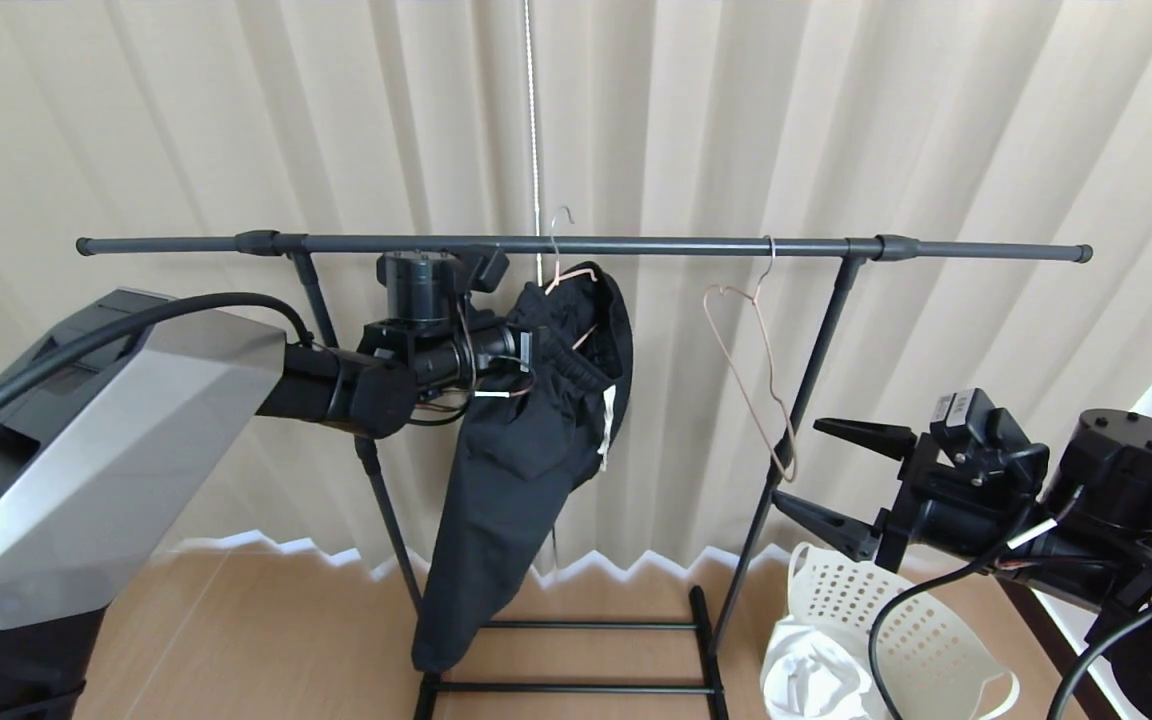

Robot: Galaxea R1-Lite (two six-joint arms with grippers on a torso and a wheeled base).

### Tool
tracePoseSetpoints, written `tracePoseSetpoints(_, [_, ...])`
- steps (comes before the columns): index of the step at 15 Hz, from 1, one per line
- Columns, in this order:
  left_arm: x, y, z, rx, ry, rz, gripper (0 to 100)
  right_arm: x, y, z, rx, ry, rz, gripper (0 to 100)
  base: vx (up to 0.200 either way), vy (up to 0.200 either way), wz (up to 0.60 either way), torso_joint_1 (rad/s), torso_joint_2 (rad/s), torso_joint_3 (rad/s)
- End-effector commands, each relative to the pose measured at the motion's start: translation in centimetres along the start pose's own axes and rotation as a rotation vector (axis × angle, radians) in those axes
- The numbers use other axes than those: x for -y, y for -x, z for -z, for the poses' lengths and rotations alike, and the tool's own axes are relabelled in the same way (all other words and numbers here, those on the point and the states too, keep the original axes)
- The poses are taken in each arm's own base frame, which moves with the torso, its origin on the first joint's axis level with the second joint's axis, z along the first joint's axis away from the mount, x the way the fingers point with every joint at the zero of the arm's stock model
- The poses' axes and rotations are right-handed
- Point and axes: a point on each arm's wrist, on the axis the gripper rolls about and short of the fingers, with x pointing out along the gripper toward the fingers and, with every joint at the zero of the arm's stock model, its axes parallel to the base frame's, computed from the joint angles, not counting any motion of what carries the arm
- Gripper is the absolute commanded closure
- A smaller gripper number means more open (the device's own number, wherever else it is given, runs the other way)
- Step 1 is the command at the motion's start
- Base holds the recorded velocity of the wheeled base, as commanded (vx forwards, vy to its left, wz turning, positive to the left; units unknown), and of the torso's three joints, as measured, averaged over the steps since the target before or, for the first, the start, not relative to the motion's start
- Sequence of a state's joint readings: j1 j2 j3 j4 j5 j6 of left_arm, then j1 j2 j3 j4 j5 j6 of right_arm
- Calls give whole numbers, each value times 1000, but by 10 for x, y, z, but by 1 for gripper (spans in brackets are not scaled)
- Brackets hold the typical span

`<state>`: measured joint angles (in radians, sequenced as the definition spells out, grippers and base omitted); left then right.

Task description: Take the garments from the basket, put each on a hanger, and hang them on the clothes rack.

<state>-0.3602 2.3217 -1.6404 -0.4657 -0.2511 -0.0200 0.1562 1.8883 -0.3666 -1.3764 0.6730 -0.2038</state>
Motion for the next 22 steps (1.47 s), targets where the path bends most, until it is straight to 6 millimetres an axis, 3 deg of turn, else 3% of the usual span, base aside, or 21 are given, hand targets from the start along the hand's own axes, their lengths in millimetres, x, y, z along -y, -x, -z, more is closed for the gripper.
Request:
tracePoseSetpoints(1, [-3, -11, 12, -16, 5, -1, 100, 0, -1, 2, -4, -3, -2, 0, 0, 0, 0, 0, 0, 0])
tracePoseSetpoints(8, [-3, -12, 15, -23, 7, -9, 100, 0, -1, 3, -7, -4, -2, 0, 0, 0, 0, 0, 0, 0])
tracePoseSetpoints(9, [-3, -12, 14, -15, 15, -9, 0, 0, -1, 3, -7, -6, -2, 0, 0, 0, 0, 0, 0, 0])
tracePoseSetpoints(12, [-4, -10, 9, 34, 27, -9, 0, 0, -1, 2, -5, -4, -2, 0, 0, 0, 0, 0, 0, 0])
tracePoseSetpoints(16, [10, 60, -32, 62, 21, -20, 0, -1, 3, -11, 34, 25, 5, 0, 0, 0, 0, 0, 0, 0])
tracePoseSetpoints(18, [20, 126, -54, 91, 12, -37, 0, -8, 19, -43, 123, -26, 31, 0, 0, 0, 0, 0, 0, 0])
tracePoseSetpoints(20, [32, 177, -56, 96, 11, -44, 0, -17, 31, -63, 170, -59, 65, 0, 0, 0, 0, 0, 0, 0])
tracePoseSetpoints(22, [47, 239, -30, 56, -11, -57, 0, -31, 58, -80, 126, -96, 231, 0, 0, 0, 0, 0, 0, 0])
